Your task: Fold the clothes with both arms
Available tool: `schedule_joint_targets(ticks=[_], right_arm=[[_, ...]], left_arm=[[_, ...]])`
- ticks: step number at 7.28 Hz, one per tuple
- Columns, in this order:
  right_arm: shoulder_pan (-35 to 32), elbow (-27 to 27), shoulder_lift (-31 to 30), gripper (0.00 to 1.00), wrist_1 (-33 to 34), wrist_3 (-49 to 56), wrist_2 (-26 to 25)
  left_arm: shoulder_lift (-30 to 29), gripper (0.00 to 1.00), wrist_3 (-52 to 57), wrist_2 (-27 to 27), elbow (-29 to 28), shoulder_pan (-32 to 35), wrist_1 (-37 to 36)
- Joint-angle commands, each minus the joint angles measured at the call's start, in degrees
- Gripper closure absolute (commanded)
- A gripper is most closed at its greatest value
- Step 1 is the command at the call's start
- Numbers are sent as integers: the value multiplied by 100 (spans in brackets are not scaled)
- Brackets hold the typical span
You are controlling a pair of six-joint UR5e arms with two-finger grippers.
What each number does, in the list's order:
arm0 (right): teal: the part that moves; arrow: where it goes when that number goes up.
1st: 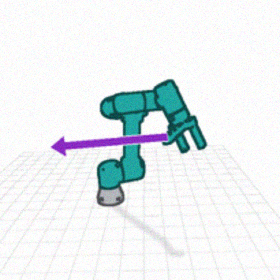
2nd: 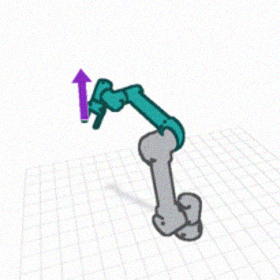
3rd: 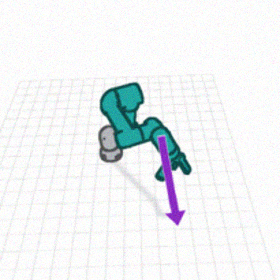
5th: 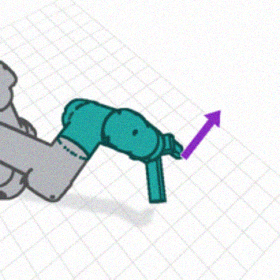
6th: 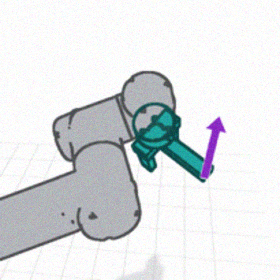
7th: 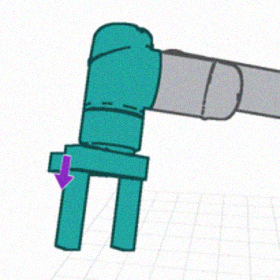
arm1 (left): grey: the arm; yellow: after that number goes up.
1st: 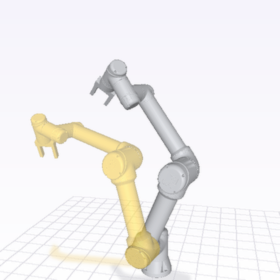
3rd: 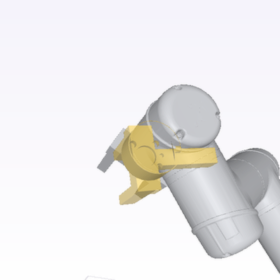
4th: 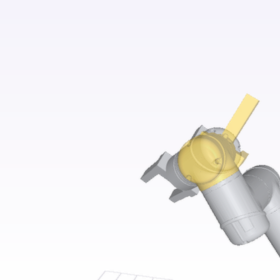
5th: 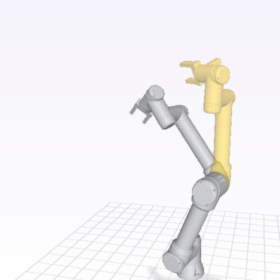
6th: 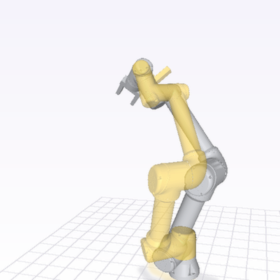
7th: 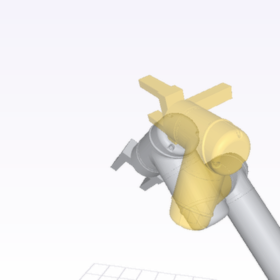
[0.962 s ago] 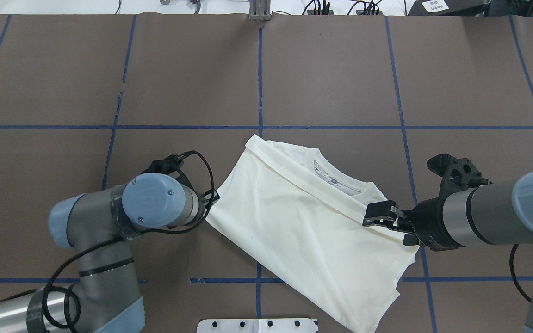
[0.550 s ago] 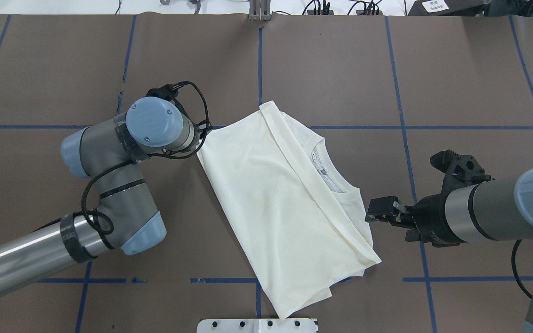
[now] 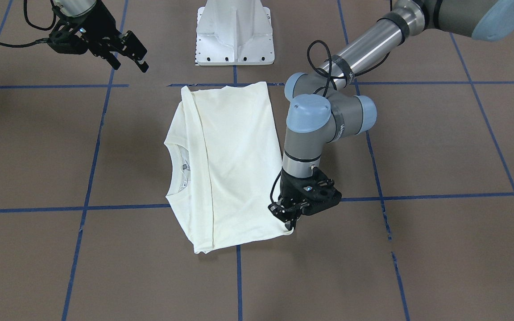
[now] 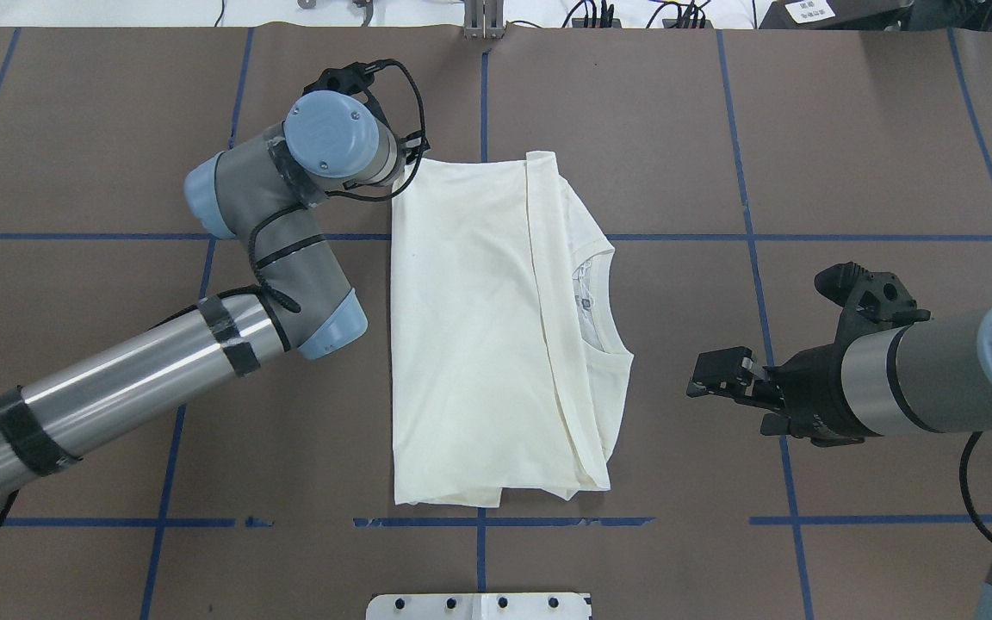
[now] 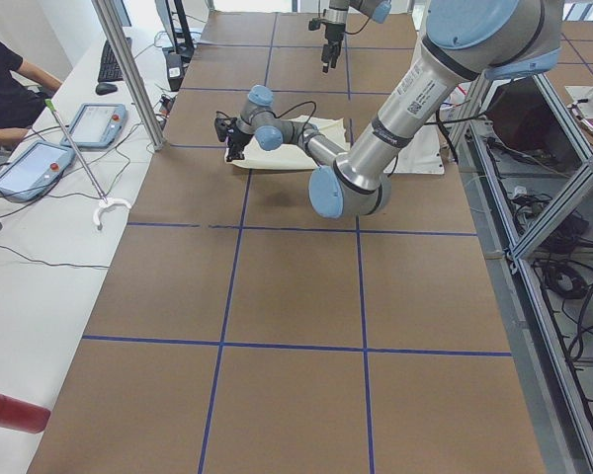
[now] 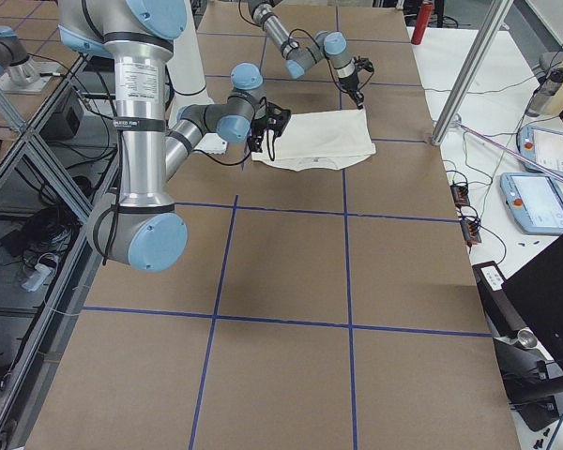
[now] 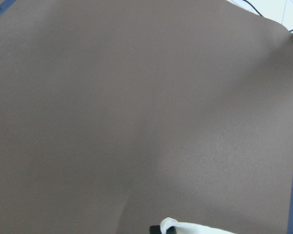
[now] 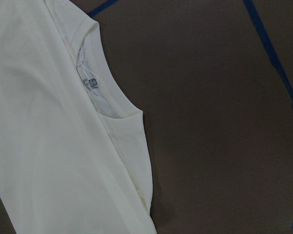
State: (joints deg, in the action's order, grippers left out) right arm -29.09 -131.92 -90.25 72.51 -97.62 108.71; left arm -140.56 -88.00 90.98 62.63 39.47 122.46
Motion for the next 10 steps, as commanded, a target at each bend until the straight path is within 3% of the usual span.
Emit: schedule_joint_targets(ticks=[1, 5, 6, 7, 9, 10], right_arm=[[0, 52, 43, 0, 0, 6, 2], [0, 254, 130, 0, -8, 41, -51], [18, 289, 157, 0, -8, 41, -69], [0, 455, 314, 0, 0, 50, -69], [18, 867, 778, 0, 175, 59, -156], [18, 1139, 1312, 0, 585, 215, -261]], left_arm=[[-384, 100, 212, -194, -821, 113, 569], [-375, 100, 415, -220, -1332, 254, 1052], [-375, 35, 407, -281, -1332, 254, 1087], [-384, 0, 450, -239, -1297, 298, 1105], [-367, 0, 933, 417, -868, 517, 966], [-167, 0, 1108, 717, -414, 518, 573]])
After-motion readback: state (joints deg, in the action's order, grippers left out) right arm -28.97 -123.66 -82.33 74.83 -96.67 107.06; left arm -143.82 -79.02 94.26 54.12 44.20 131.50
